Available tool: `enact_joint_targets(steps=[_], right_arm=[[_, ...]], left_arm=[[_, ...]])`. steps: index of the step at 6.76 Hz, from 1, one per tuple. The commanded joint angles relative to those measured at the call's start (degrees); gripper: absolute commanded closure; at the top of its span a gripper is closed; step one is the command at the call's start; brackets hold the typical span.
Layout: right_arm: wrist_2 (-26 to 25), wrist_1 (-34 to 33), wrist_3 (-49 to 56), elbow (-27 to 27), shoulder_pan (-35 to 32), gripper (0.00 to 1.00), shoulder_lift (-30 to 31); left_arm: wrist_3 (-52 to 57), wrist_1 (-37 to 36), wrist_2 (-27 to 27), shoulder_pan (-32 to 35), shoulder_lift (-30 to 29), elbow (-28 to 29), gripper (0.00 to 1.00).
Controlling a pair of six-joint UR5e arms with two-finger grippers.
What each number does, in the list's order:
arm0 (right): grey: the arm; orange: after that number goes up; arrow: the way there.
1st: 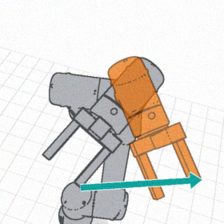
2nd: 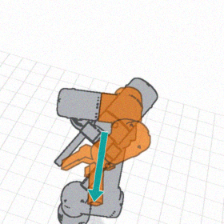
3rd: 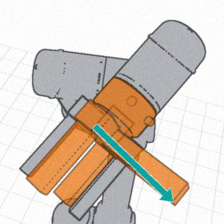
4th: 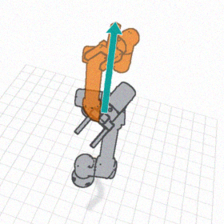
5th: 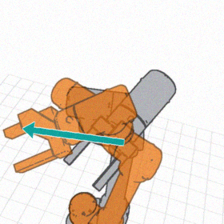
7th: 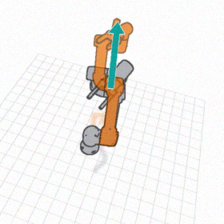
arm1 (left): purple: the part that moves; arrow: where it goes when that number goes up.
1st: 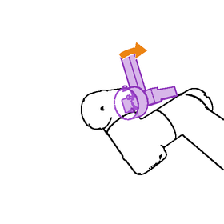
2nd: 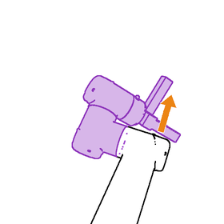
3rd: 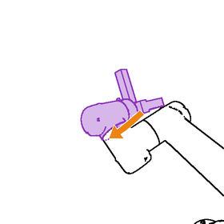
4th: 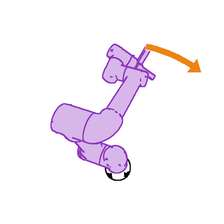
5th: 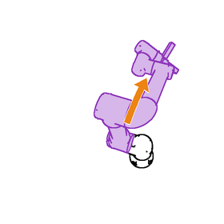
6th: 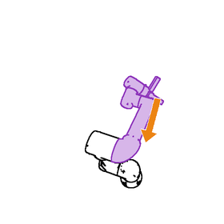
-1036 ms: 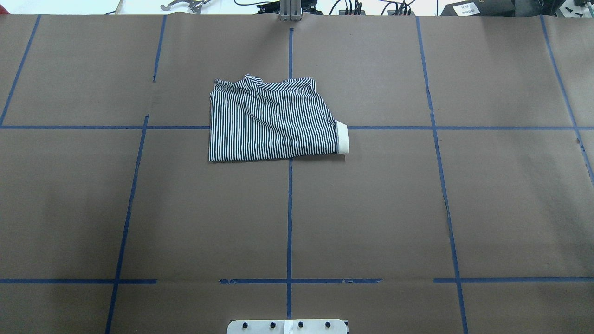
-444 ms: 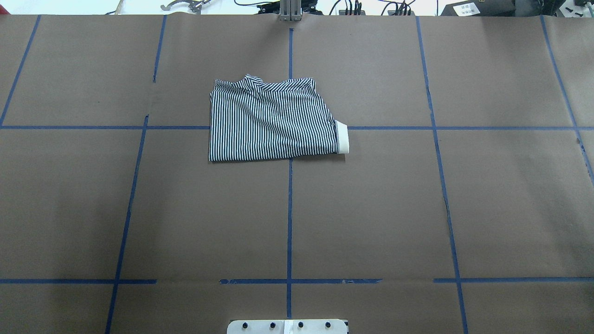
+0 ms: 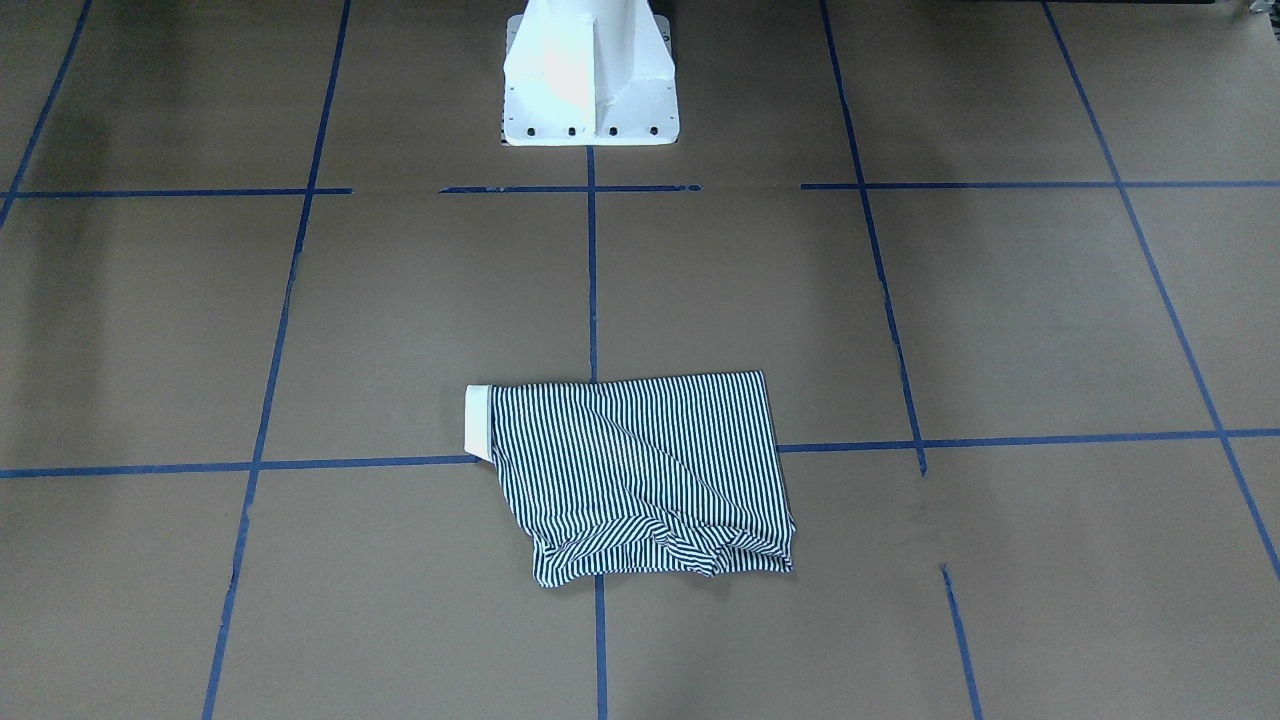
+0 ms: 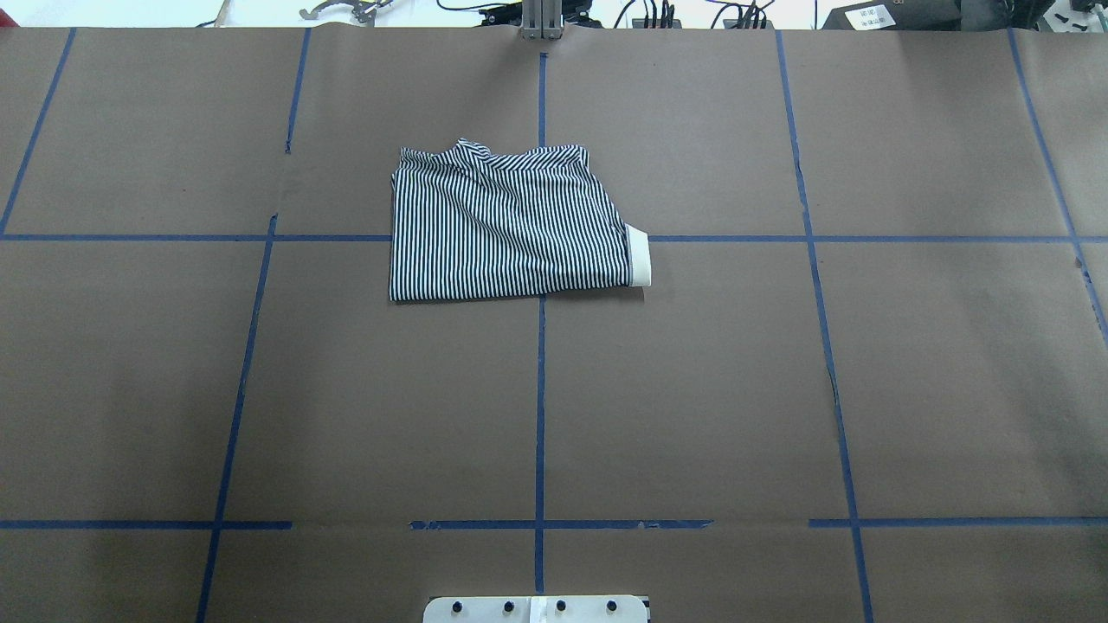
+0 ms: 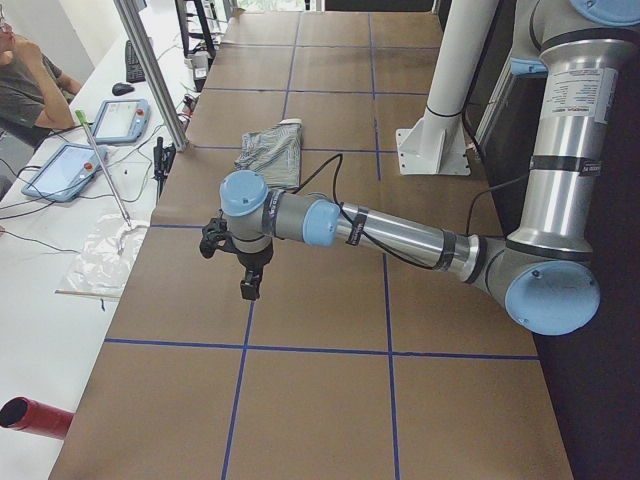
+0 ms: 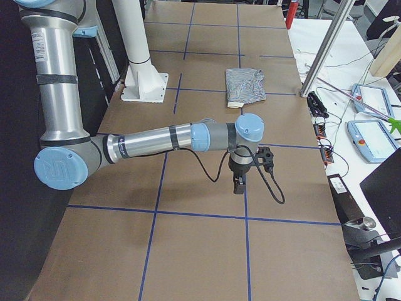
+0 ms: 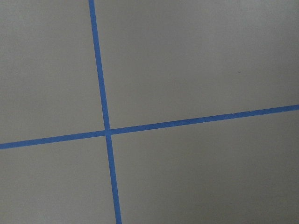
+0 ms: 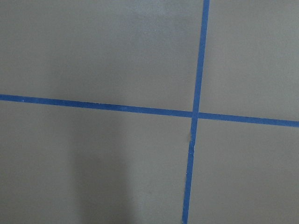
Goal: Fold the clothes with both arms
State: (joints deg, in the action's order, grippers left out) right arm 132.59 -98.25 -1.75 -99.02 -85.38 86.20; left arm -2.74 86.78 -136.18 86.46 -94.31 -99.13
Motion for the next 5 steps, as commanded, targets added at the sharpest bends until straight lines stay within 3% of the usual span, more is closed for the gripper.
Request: enact_joint_targets(steps=[1, 5], right_arm=[[0.2, 0.0, 0.1, -0.4, 0.0, 0.0, 0.8], [1.6, -0.1, 0.0, -1.7, 0.0, 0.0, 0.8]], left_arm=[[0.0, 0.1, 0.0, 0.3, 0.2, 3.2, 0.0], [0.1, 0.2, 0.1, 0.3, 0.0, 5.6, 0.0]])
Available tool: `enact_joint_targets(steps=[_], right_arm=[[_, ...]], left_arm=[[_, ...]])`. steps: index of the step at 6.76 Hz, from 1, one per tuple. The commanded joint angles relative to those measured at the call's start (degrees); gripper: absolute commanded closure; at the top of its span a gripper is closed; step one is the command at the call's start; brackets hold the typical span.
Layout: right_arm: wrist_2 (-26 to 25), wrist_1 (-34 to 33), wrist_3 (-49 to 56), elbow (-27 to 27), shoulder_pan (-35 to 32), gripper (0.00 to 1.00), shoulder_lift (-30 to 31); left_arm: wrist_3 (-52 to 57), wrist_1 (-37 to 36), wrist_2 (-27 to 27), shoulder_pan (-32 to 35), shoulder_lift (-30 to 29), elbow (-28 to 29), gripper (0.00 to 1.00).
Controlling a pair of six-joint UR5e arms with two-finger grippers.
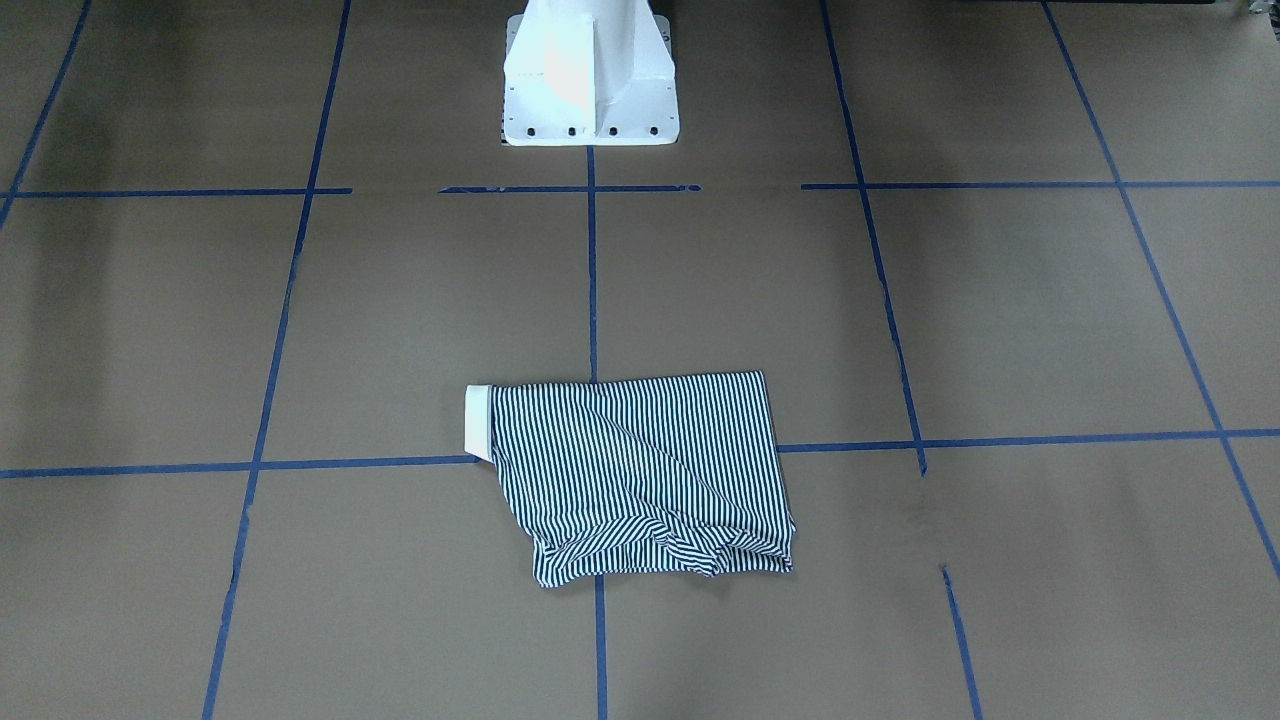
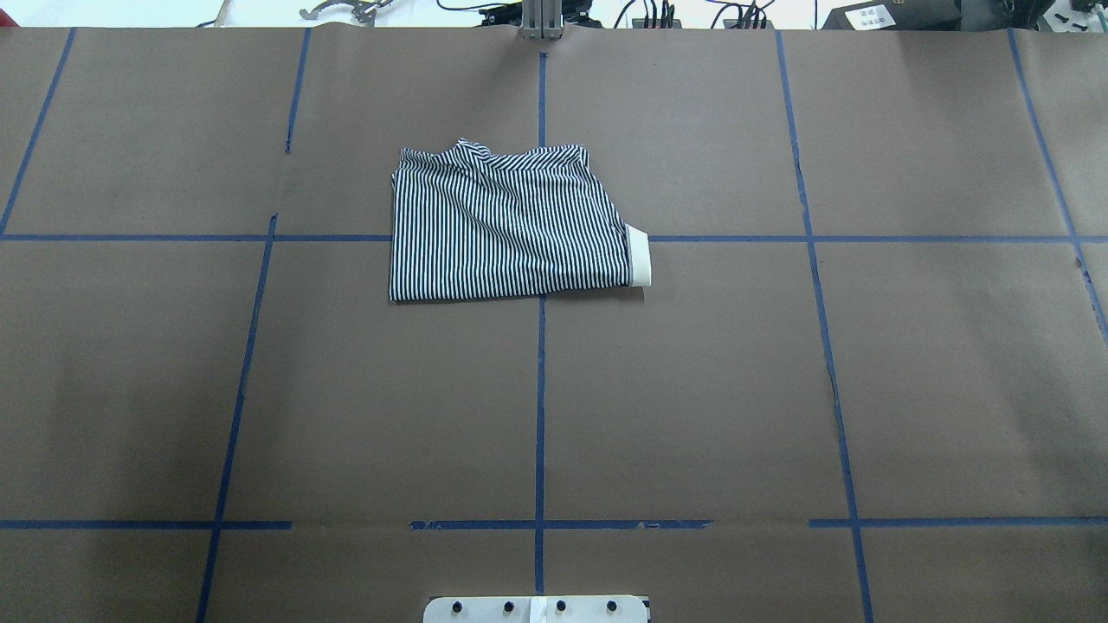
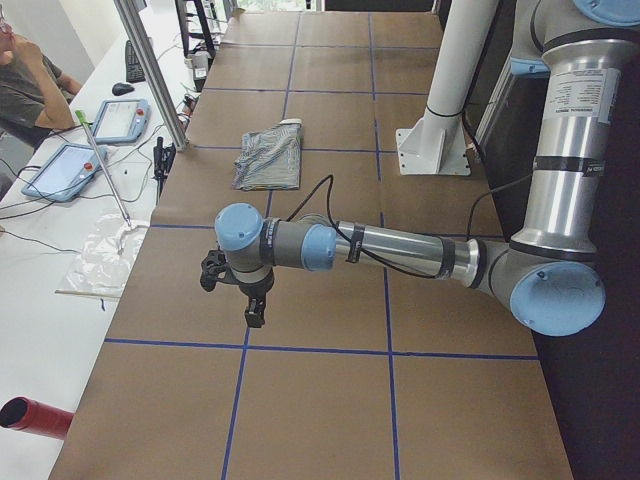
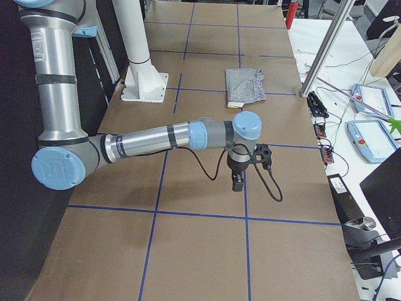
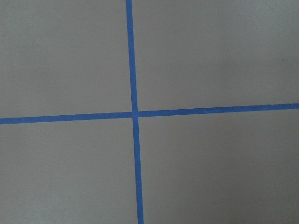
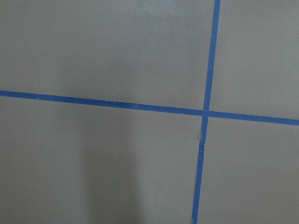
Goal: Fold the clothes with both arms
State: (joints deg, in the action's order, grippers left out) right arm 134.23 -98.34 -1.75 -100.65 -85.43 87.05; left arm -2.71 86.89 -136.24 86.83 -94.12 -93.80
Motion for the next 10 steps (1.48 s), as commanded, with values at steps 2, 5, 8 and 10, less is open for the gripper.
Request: enact_joint_targets(steps=[2, 5, 8, 10], right_arm=[[0.0, 0.1, 0.0, -0.2, 0.0, 0.0, 0.1], [0.1, 0.1, 0.1, -0.2, 0.0, 0.0, 0.1], [0.1, 0.1, 0.0, -0.2, 0.0, 0.0, 1.3], [0.1, 0.2, 0.2, -0.4, 0.1, 0.0, 1.3]], left_arm=[[0.0, -0.1, -0.1, 0.0, 0.0, -0.4, 0.0], [-0.6, -0.1, -0.2, 0.0, -0.3, -3.1, 0.0], [-0.5, 0.0, -0.3, -0.2, -0.5, -5.1, 0.0], [-0.4, 0.0, -0.3, -0.2, -0.4, -5.5, 0.0]])
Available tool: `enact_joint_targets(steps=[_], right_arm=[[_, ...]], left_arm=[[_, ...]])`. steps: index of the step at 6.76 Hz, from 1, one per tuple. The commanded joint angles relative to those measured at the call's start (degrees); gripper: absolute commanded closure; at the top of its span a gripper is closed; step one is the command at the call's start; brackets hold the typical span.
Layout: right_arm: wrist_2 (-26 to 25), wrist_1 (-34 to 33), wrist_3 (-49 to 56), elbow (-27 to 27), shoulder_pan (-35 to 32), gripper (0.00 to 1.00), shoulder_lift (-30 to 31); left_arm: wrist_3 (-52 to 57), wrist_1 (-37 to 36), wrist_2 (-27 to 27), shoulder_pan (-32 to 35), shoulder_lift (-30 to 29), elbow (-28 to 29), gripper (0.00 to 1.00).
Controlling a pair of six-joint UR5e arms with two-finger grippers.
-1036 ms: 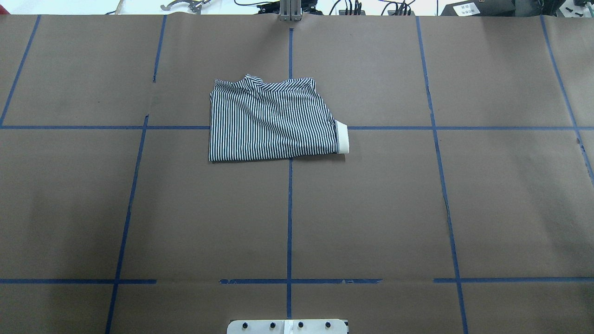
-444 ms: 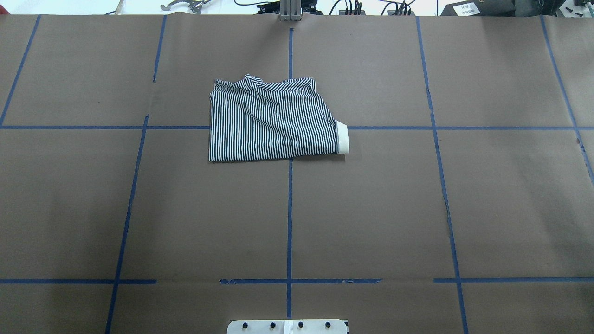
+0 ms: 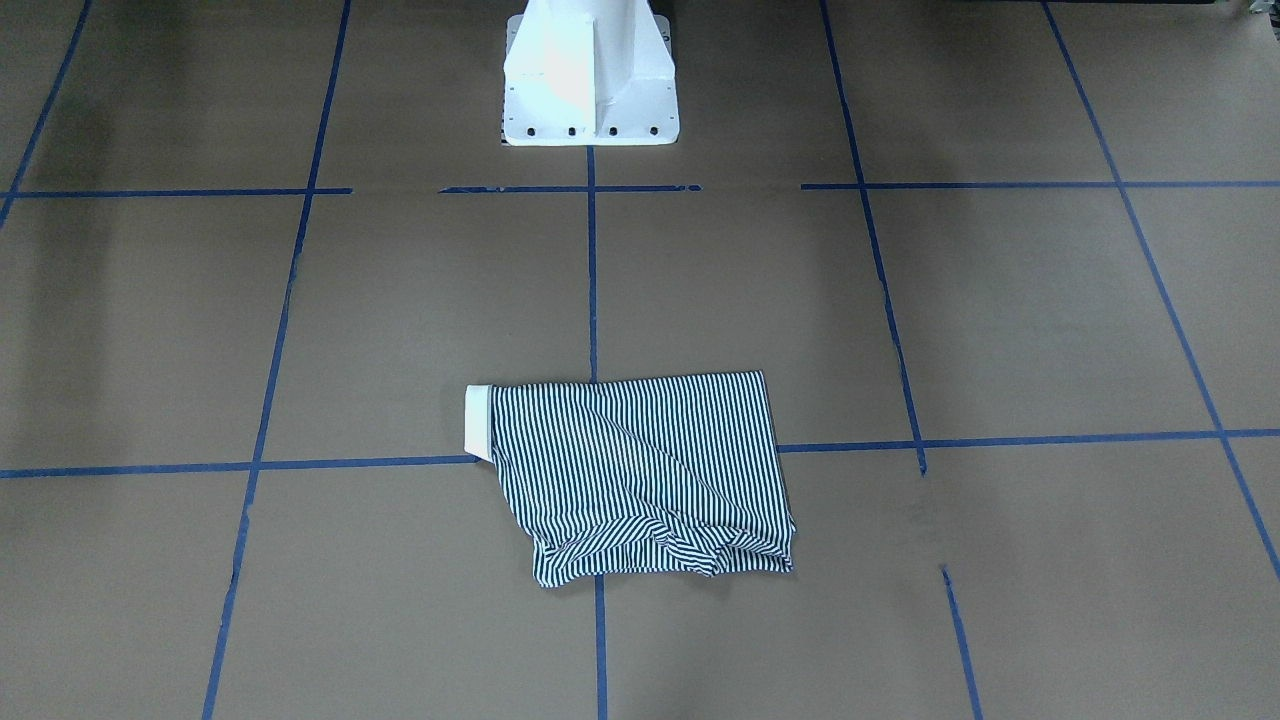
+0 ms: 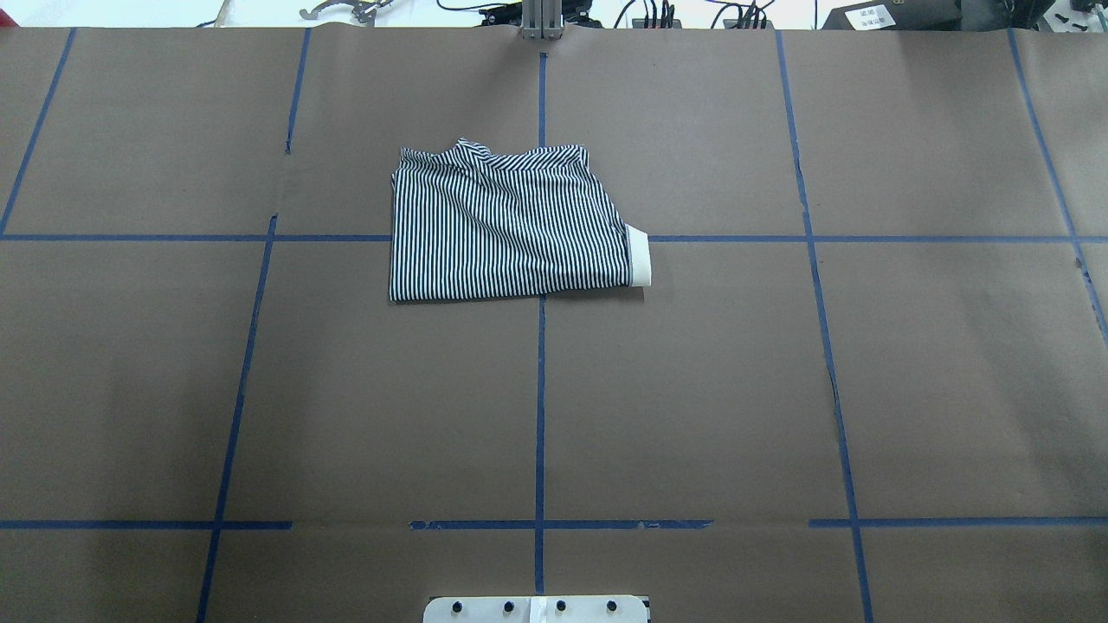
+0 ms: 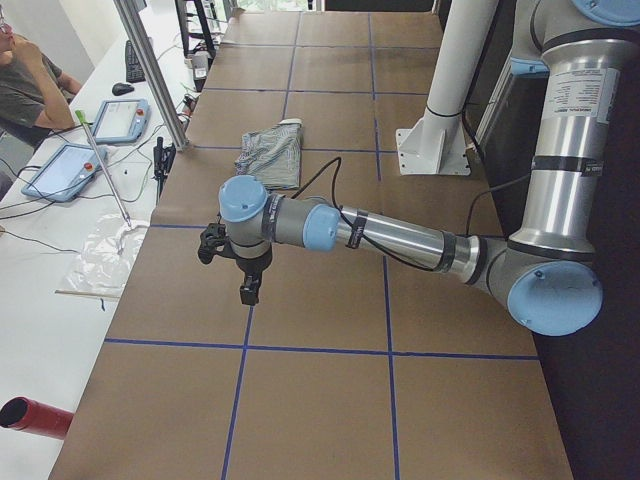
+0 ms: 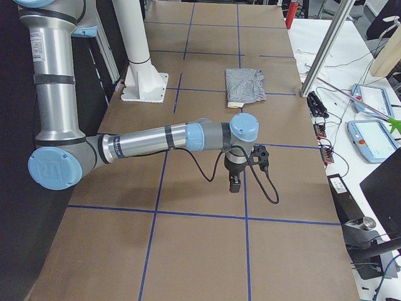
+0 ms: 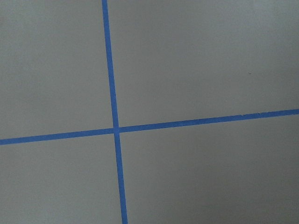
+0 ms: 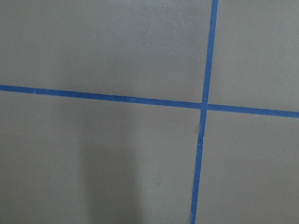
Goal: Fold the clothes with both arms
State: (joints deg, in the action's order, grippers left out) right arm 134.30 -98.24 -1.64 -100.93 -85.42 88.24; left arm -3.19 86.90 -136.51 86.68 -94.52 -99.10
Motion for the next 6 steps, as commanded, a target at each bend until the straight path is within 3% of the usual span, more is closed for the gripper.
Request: enact_joint_targets(steps=[1, 4, 6], right_arm=[[0.0, 0.1, 0.2, -0.4, 0.1, 0.0, -0.3], [0.0, 0.8, 0.3, -0.4, 0.5, 0.0, -1.0], [0.0, 7.1, 0.4, 0.2, 0.9, 0.0, 0.0]], left_arm=[[0.3, 0.0, -0.1, -0.1, -0.1, 0.5, 0.0], [0.4, 0.0, -0.2, -0.1, -0.4, 0.0, 0.0], [0.3, -0.2, -1.4, -0.1, -0.7, -0.4, 0.0]])
